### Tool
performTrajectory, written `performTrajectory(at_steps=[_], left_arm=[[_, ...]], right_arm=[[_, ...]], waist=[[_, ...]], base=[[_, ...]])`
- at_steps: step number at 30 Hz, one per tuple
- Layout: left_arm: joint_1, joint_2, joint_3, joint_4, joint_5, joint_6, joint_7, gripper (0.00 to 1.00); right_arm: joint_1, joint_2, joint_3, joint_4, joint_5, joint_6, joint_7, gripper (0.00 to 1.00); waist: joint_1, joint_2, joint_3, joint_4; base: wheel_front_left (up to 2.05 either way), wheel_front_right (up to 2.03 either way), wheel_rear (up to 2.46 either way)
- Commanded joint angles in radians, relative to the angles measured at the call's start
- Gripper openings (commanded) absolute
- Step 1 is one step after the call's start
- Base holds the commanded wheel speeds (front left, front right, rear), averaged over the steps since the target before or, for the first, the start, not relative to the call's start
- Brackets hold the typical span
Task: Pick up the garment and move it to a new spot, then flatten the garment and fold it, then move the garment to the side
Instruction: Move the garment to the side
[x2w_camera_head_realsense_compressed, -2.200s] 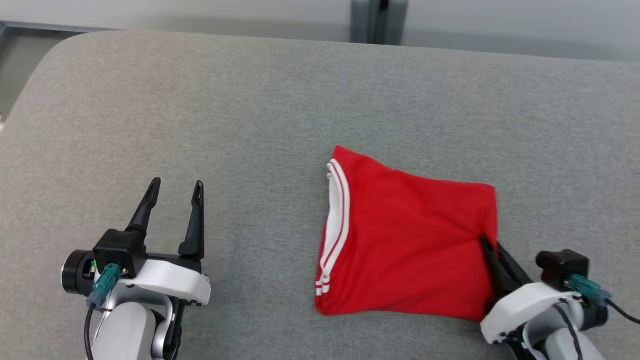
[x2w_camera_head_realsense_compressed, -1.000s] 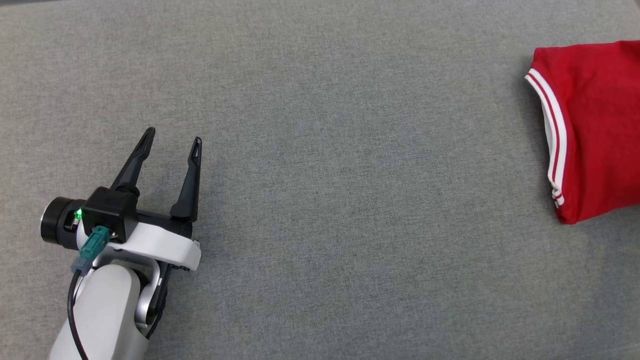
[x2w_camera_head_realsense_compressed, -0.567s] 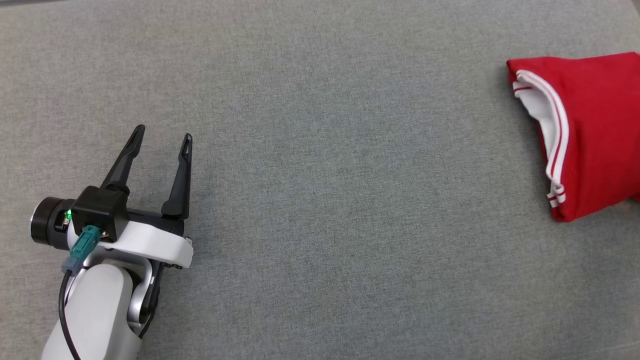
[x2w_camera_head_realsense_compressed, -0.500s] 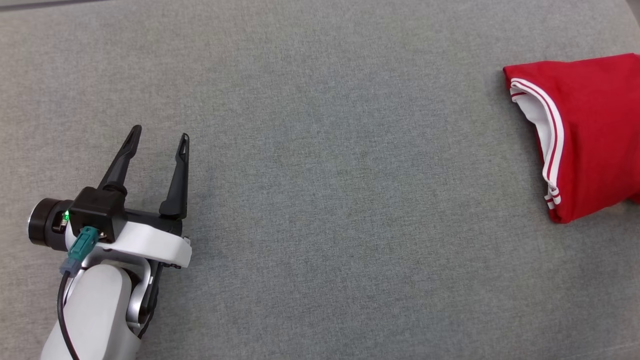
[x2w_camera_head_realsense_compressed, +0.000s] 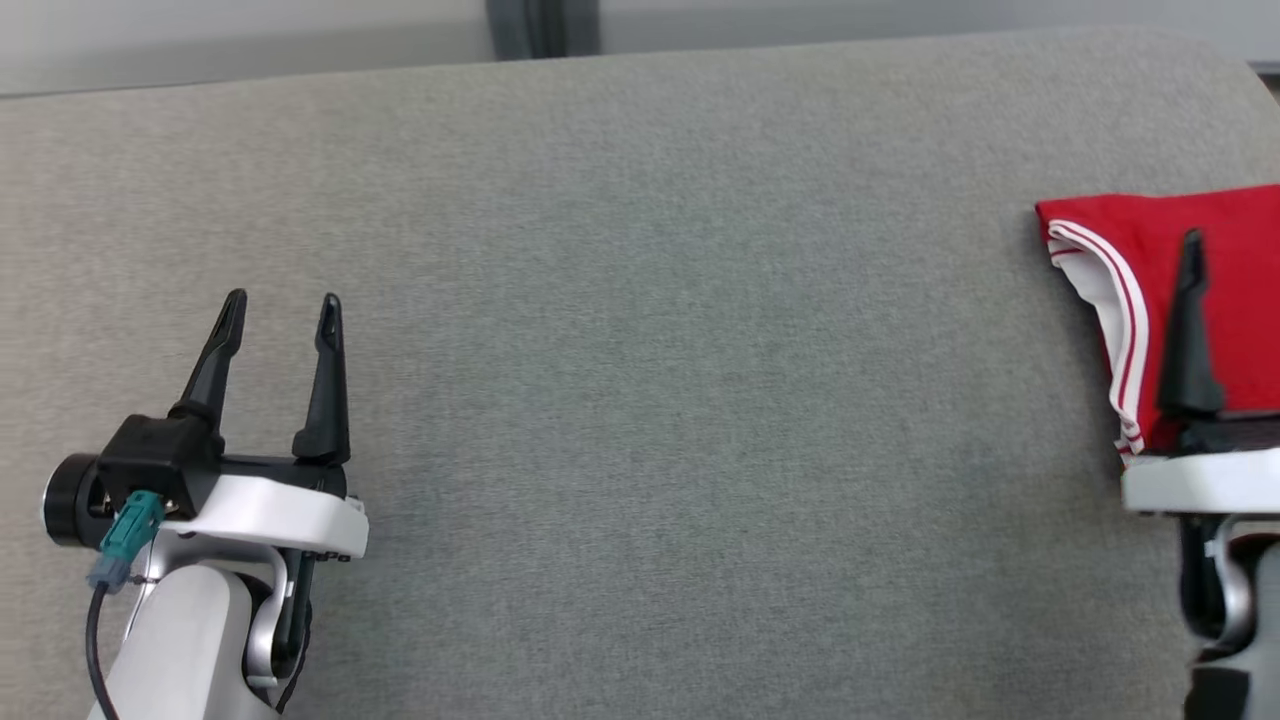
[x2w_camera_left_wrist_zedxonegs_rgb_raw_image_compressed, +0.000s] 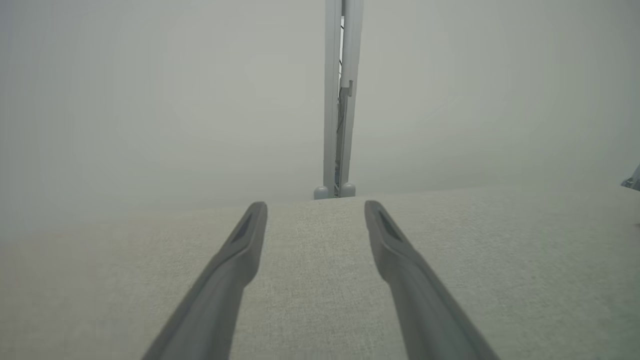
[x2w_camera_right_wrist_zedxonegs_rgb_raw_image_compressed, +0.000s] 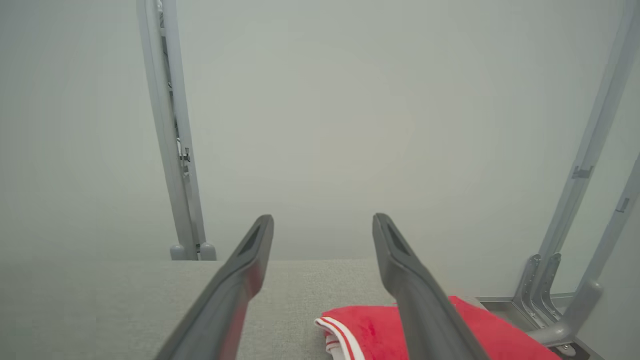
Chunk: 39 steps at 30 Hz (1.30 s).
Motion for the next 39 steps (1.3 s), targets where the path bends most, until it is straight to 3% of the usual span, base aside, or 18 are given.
performTrajectory(at_steps=[1, 7, 12, 24, 39], left_arm=[[0.020, -0.001, 0.015, 0.000, -0.012, 0.010, -0.008, 1.00], [0.057, -0.010, 0.032, 0.000, -0.034, 0.015, -0.016, 1.00], [0.097, -0.015, 0.037, 0.005, -0.039, 0.009, -0.020, 1.00], [0.184, -0.023, 0.021, 0.005, -0.046, -0.012, -0.023, 1.00], [0.190, -0.007, 0.010, 0.025, -0.043, 0.002, -0.011, 1.00]], right_arm=[[0.031, 0.008, 0.040, -0.023, 0.012, 0.000, 0.012, 1.00], [0.107, 0.020, 0.139, -0.048, 0.052, 0.000, 0.058, 1.00], [0.159, 0.020, 0.157, -0.039, 0.081, 0.000, 0.071, 1.00], [0.246, 0.020, 0.141, -0.001, 0.093, 0.000, 0.081, 1.00], [0.267, 0.020, 0.137, 0.001, 0.109, 0.000, 0.078, 1.00]], waist=[[0.0000, -0.0001, -0.041, 0.041], [0.0000, -0.0001, -0.093, 0.098], [0.0000, -0.0001, -0.138, 0.127], [0.0000, -0.0001, -0.221, 0.119], [0.0000, -0.0001, -0.238, 0.108]], base=[[0.00, 0.00, 0.00], [0.00, 0.00, 0.00], [0.00, 0.00, 0.00], [0.00, 0.00, 0.00], [0.00, 0.00, 0.00]])
